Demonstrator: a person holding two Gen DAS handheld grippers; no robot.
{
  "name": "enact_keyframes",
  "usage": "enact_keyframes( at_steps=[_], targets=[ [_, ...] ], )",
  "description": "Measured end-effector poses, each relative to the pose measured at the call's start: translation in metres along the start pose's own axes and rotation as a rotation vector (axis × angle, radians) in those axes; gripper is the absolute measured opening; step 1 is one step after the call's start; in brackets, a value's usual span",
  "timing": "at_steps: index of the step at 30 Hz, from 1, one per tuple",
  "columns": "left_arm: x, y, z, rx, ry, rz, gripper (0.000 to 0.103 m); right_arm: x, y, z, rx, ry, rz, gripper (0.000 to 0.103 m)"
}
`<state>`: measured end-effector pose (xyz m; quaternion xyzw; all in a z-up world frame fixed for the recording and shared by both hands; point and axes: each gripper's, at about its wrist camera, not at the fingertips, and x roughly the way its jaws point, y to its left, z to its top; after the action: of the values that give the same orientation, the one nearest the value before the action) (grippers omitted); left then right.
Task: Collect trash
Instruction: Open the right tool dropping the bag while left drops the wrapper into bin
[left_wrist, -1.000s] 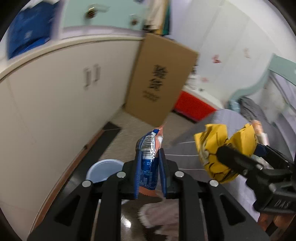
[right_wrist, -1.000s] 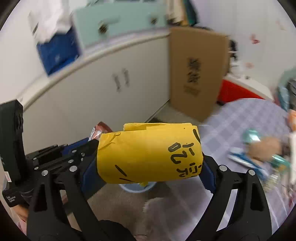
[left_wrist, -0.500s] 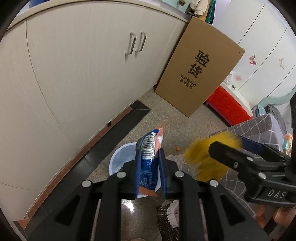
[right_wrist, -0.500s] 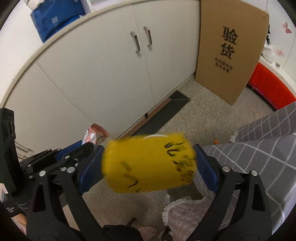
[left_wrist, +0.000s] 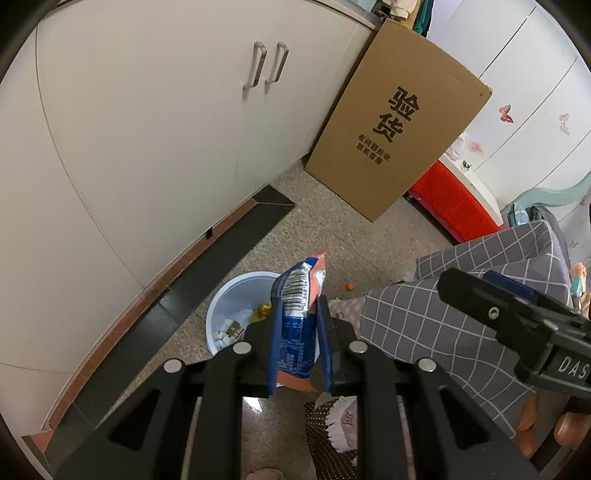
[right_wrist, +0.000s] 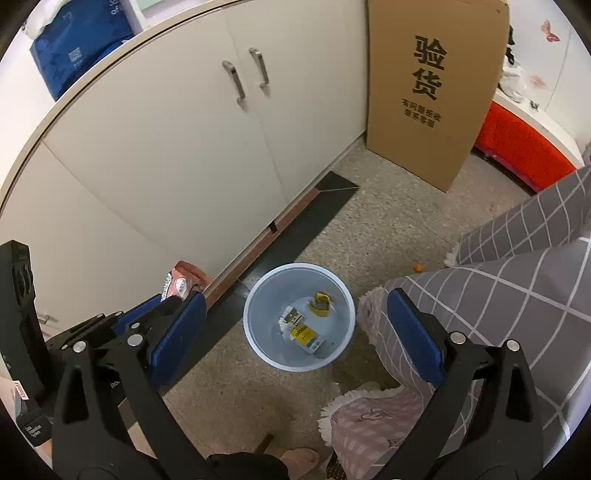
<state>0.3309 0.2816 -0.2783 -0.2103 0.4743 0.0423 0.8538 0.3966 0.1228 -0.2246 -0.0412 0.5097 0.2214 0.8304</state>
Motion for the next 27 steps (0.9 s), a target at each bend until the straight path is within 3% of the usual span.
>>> enact_keyframes(
  at_steps=[13,14,15,16,17,27],
  targets=[
    [0.008,-0.031,0.018,0.039,0.018,-0.037,0.02,-0.015,-0.021,0.002,0.086,-0.082,-0.052,0.096],
    [0.008,-0.034,0.02,0.04,0.013,-0.04,0.023,-0.017,-0.022,0.002,0.089,-0.09,-0.054,0.096],
    [0.009,-0.036,0.022,0.043,0.007,-0.042,0.039,-0.019,-0.022,0.003,0.087,-0.1,-0.057,0.096],
    [0.009,-0.037,0.023,0.046,-0.008,-0.028,0.062,-0.02,-0.022,0.003,0.085,-0.106,-0.061,0.096],
    [0.008,-0.037,0.024,0.047,-0.023,-0.002,0.066,-0.021,-0.021,0.003,0.082,-0.115,-0.065,0.096],
    [0.007,-0.021,0.018,-0.024,-0.014,0.018,0.069,-0.019,-0.019,0.004,0.073,-0.104,-0.068,0.096]
  ],
)
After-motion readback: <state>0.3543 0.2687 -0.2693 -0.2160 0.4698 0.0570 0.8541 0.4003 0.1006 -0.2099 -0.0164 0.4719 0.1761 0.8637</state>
